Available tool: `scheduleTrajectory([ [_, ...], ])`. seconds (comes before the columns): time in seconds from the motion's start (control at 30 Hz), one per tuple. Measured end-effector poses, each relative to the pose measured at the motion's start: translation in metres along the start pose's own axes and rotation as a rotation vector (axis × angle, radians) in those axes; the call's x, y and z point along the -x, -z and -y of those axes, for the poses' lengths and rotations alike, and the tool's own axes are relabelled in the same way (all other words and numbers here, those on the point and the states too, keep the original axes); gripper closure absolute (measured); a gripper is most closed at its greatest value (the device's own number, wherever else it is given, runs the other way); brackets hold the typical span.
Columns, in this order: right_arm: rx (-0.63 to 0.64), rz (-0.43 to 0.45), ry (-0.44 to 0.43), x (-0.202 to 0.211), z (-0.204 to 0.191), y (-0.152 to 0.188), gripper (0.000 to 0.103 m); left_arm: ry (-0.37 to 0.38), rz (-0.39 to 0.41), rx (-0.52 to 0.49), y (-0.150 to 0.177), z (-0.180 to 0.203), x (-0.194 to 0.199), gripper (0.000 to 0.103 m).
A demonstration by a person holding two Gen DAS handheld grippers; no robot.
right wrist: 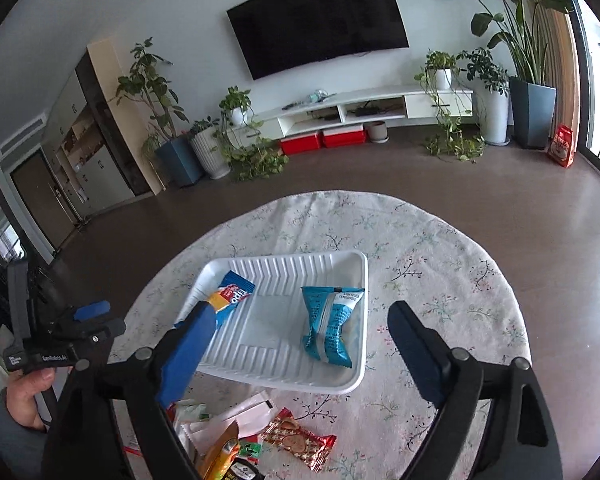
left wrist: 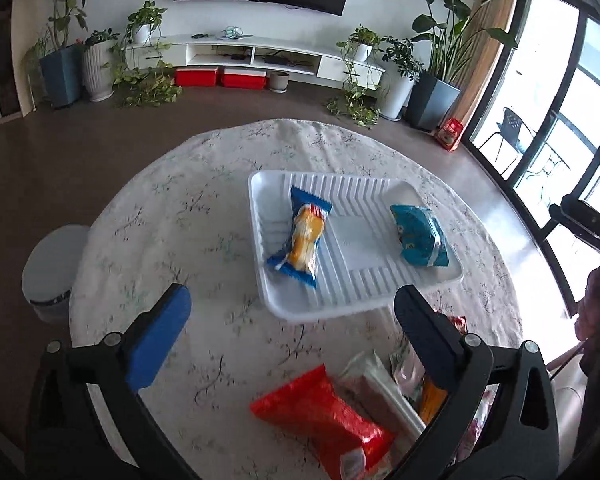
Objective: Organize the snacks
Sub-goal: 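Lower the left gripper onto the red chip bag and close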
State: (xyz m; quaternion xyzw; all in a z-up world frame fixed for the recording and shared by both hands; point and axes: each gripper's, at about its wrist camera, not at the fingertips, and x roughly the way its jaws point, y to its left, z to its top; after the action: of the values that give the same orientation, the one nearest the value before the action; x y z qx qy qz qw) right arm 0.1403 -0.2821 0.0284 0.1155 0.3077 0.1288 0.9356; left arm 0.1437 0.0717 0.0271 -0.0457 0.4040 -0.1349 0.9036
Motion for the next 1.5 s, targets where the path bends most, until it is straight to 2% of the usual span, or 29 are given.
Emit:
scheduleTrajectory([
  [0.07,0.016,0.054,0.018,0.016,-0.001,0.005,0.005,-0.022,0.008,0.006,0.026,0.001,0.01,0.0],
  [0.13,0.04,0.105,0.077,0.028,0.0,0.011,0.005,-0.017,-0.004,0.03,0.051,0.003,0.017,0.0],
  [0.33,-0.021,0.112,0.08,0.057,0.006,0.04,0.005,-0.026,-0.034,0.12,0.104,0.005,0.03,0.0],
  [0.4,-0.033,0.113,0.075,0.067,0.005,0.057,0.005,-0.054,-0.076,0.14,0.115,0.009,0.024,0.0],
  [0.57,-0.062,0.063,0.031,0.081,-0.008,0.108,0.005,-0.07,-0.119,0.119,0.117,0.025,0.008,0.0],
  [0.77,-0.125,-0.021,-0.018,0.077,-0.011,0.153,0.005,-0.104,-0.154,0.097,0.099,0.029,-0.018,0.0],
  [0.97,-0.156,-0.056,-0.038,0.068,-0.01,0.162,0.005,-0.14,-0.215,0.064,0.1,0.02,-0.04,0.0],
  [1.37,-0.131,-0.11,-0.061,0.054,-0.02,0.173,0.005,-0.167,-0.241,0.027,0.085,0.009,-0.059,0.0],
  [1.43,-0.124,-0.118,-0.067,0.053,-0.023,0.175,0.005,-0.149,-0.249,0.034,0.084,0.006,-0.065,0.0],
  [1.47,-0.122,-0.121,-0.07,0.052,-0.024,0.175,0.005,-0.125,-0.246,0.046,0.084,0.004,-0.068,0.005],
  [1.5,-0.12,-0.124,-0.072,0.051,-0.025,0.176,0.005,-0.102,-0.242,0.061,0.085,0.001,-0.069,0.016],
])
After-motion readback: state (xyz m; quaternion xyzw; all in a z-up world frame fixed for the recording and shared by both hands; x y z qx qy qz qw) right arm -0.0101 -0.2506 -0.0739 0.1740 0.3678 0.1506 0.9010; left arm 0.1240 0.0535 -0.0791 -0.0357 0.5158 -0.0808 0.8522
